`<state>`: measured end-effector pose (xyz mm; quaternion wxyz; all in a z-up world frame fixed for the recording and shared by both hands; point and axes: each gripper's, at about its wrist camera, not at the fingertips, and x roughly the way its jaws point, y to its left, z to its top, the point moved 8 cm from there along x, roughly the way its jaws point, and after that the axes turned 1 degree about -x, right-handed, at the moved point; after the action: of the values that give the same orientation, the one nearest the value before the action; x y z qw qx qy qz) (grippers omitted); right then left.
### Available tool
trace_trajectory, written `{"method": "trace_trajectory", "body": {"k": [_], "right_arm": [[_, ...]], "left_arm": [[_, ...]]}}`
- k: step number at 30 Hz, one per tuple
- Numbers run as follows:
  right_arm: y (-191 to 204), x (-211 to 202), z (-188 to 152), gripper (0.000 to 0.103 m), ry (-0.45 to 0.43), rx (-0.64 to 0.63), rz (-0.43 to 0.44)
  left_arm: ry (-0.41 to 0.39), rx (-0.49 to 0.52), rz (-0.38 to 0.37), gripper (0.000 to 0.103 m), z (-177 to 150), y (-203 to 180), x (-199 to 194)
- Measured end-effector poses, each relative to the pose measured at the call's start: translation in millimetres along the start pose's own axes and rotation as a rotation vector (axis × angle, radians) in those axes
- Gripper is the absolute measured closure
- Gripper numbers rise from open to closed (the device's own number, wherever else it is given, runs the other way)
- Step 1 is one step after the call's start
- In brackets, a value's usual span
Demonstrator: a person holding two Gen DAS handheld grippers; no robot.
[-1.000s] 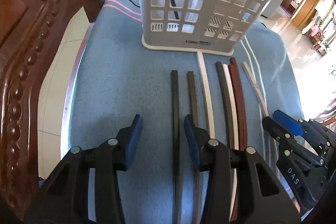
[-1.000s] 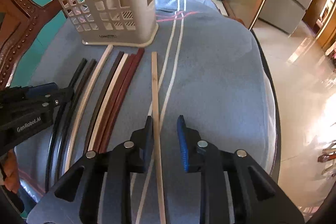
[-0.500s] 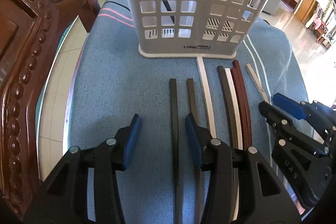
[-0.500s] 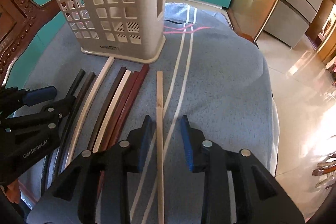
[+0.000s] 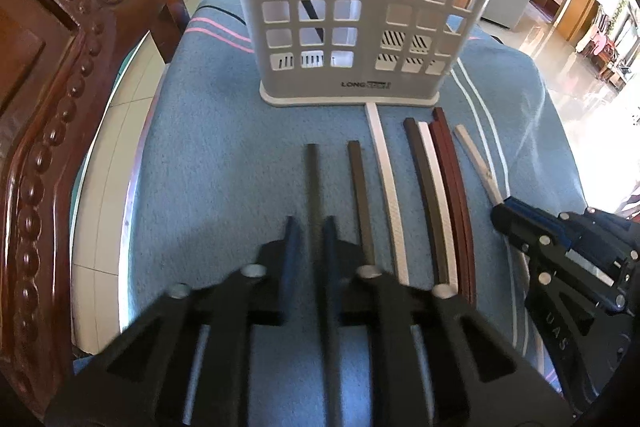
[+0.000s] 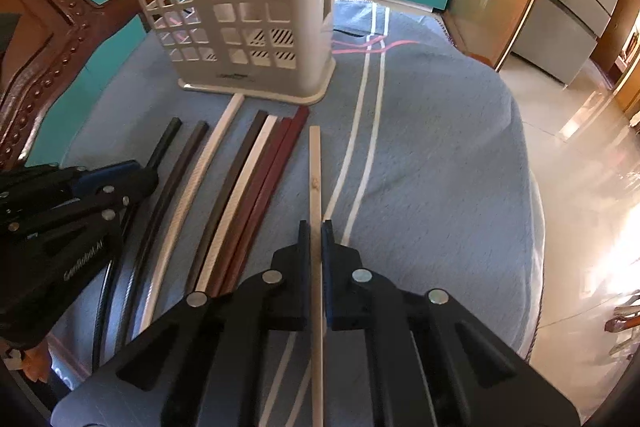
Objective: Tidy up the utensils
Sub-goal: 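Grasp another light wooden chopstick with the right tool while the left tool grasps a black chopstick, then carry both chopsticks up into the white caddy and open both tools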
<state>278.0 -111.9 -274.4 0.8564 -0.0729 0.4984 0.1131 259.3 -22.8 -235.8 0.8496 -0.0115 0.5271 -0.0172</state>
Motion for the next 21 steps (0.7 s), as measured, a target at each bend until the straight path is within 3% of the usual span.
{"method": "trace_trajectory", "body": {"k": [4, 8, 21], "right_arm": [[1, -16, -7, 0.097, -0.035, 0.014, 0.010], [-6, -45, -6, 0.097, -0.093, 0.045, 0.016], [-25, -166, 6, 0.097, -0.338, 0.099, 0.048]], "left_arm": [[-0.004, -0.025, -0.034, 0.096, -6, 0, -9], [-0.057, -0.026, -0.040, 0.096, -6, 1, -34], [-0.321, 0.006, -0.091, 0.096, 16, 3, -158]]}}
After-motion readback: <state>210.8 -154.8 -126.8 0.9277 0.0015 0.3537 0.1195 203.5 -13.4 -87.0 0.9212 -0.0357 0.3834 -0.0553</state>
